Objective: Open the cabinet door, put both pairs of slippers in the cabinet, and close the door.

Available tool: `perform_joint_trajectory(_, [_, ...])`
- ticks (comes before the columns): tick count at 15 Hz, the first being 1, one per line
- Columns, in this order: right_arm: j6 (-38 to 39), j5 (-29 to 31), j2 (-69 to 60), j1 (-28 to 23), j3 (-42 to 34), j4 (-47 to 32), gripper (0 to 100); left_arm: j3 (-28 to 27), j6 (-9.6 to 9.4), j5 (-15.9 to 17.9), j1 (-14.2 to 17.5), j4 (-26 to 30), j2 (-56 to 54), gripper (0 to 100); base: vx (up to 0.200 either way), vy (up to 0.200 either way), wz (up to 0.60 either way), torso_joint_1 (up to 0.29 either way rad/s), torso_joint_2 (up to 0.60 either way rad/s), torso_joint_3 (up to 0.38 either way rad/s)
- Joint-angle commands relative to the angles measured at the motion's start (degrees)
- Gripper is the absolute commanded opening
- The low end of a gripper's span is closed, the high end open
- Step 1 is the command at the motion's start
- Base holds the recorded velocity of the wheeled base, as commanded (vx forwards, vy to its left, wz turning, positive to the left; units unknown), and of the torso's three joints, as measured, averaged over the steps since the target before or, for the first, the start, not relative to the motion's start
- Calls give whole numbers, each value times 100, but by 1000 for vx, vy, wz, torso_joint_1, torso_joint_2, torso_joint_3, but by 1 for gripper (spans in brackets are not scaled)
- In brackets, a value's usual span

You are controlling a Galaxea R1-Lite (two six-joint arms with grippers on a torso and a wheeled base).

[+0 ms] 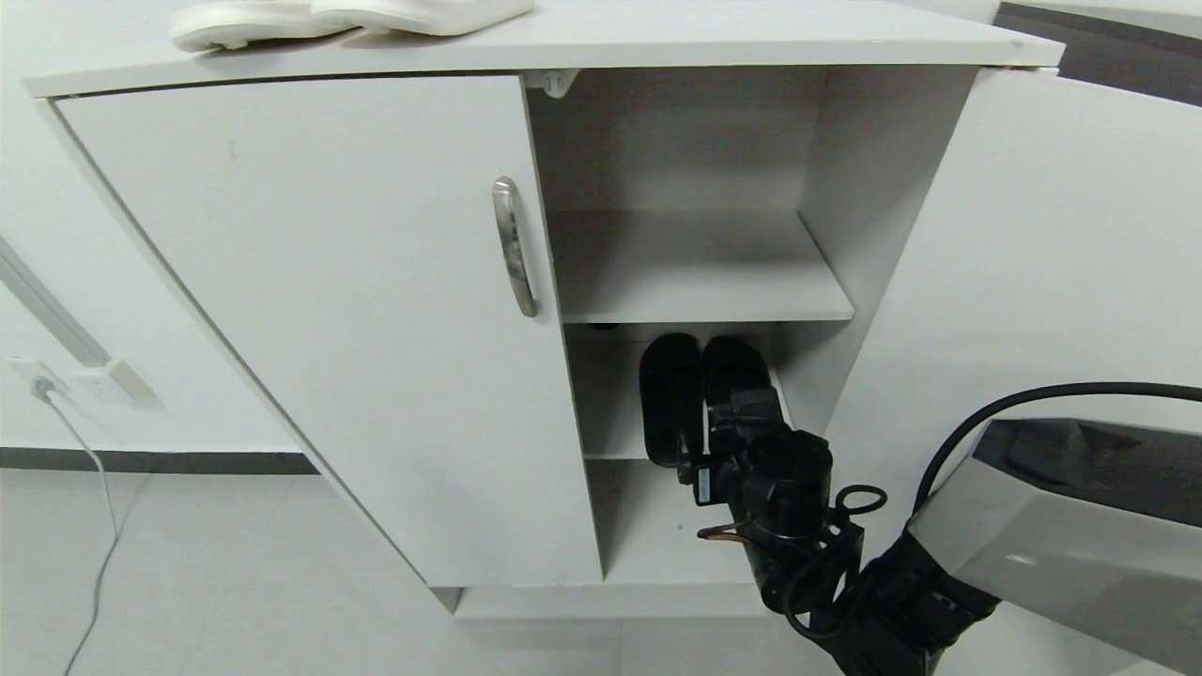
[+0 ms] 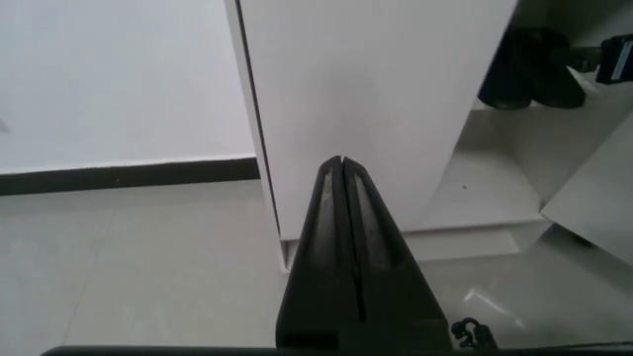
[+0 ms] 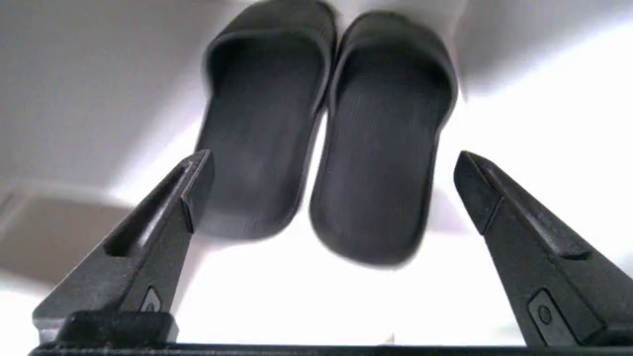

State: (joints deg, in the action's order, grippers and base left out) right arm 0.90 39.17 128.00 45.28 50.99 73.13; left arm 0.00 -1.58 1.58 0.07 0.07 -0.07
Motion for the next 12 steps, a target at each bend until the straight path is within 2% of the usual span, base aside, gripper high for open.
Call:
perform_joint_trajectory(1, [-2,12,-3,25,-10,-1,100,0,0,0,1,1,7,0,-200,0,0,-7,7,2])
perform_joint_trajectory(3, [-2,12,-12,34,-46,26,100,0,-9,0,1,1,7,0,-200,0,0,2,5,2])
perform_joint_trajectory(12, [-20,12,-91,87,-177,70,100,0,9,0,1,1,7,0,0,0,0,0,0,0])
